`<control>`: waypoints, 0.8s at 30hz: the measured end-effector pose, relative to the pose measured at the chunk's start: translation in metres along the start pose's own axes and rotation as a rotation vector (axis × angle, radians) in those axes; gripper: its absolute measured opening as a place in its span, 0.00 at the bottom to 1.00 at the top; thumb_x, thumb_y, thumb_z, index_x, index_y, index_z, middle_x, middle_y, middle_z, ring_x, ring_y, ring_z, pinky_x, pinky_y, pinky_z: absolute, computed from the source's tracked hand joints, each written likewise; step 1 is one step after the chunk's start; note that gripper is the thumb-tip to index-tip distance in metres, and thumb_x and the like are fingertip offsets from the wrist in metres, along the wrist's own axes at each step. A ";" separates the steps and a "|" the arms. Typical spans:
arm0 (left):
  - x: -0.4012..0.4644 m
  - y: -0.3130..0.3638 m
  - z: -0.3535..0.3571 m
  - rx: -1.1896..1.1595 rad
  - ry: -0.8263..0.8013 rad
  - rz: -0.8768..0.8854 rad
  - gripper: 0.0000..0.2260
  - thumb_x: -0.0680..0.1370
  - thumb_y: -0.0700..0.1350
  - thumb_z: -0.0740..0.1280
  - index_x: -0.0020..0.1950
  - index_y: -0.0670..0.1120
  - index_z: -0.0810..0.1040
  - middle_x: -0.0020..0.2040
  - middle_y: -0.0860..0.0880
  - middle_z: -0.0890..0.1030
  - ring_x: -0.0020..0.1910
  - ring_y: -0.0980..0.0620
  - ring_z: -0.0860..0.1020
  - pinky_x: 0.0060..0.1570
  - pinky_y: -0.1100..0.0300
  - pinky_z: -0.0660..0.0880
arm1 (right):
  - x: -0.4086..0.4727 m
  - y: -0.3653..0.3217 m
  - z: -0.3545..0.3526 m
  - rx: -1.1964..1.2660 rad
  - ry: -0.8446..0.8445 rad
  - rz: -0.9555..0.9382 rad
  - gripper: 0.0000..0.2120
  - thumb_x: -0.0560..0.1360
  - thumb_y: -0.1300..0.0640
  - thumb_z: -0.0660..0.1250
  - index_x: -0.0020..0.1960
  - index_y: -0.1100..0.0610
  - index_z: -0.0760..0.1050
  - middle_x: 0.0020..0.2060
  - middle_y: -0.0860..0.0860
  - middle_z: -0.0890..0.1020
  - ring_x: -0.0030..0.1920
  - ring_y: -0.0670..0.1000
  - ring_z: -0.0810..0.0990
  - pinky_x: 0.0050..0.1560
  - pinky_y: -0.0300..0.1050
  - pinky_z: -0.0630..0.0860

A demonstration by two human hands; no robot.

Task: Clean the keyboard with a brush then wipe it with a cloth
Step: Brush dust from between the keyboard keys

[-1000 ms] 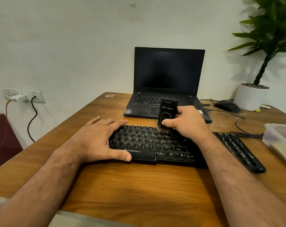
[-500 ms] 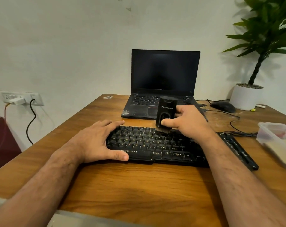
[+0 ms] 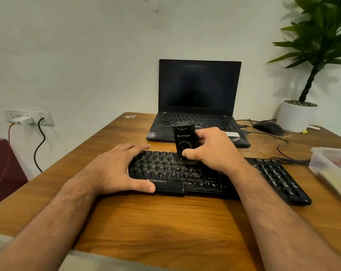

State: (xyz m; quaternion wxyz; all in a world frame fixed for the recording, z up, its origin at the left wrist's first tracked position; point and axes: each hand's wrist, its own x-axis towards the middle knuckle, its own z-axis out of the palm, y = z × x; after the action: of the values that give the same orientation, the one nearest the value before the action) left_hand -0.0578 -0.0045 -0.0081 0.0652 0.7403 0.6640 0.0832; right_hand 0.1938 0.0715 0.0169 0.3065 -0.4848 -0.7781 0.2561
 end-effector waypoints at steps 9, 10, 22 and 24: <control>-0.001 -0.001 0.000 -0.008 -0.007 0.004 0.57 0.54 0.84 0.58 0.79 0.64 0.49 0.74 0.59 0.63 0.70 0.58 0.63 0.68 0.50 0.68 | -0.004 0.000 -0.001 -0.036 -0.041 -0.036 0.14 0.69 0.55 0.78 0.54 0.47 0.83 0.44 0.43 0.87 0.45 0.41 0.84 0.49 0.41 0.81; -0.001 -0.001 0.000 -0.010 -0.006 0.004 0.56 0.54 0.84 0.58 0.79 0.64 0.49 0.74 0.58 0.63 0.70 0.58 0.63 0.68 0.49 0.68 | -0.003 0.001 -0.002 -0.014 -0.038 -0.026 0.13 0.69 0.55 0.79 0.53 0.46 0.84 0.43 0.43 0.87 0.44 0.41 0.84 0.50 0.43 0.81; 0.000 -0.004 0.002 -0.021 0.015 0.025 0.56 0.54 0.84 0.59 0.79 0.65 0.51 0.72 0.60 0.65 0.69 0.59 0.64 0.66 0.51 0.69 | 0.002 -0.006 0.014 0.017 -0.010 -0.008 0.12 0.70 0.53 0.78 0.53 0.46 0.83 0.44 0.42 0.86 0.44 0.40 0.84 0.45 0.41 0.79; 0.001 -0.004 0.002 -0.018 0.016 0.027 0.56 0.54 0.84 0.59 0.79 0.65 0.51 0.72 0.60 0.65 0.68 0.59 0.64 0.66 0.50 0.70 | 0.006 -0.008 0.015 0.034 0.074 0.020 0.12 0.70 0.53 0.78 0.52 0.46 0.82 0.43 0.42 0.86 0.44 0.41 0.83 0.49 0.46 0.81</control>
State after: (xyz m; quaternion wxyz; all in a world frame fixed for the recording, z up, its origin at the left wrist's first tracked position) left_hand -0.0613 -0.0031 -0.0105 0.0655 0.7477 0.6538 0.0962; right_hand 0.1763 0.0721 0.0130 0.3407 -0.4963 -0.7569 0.2543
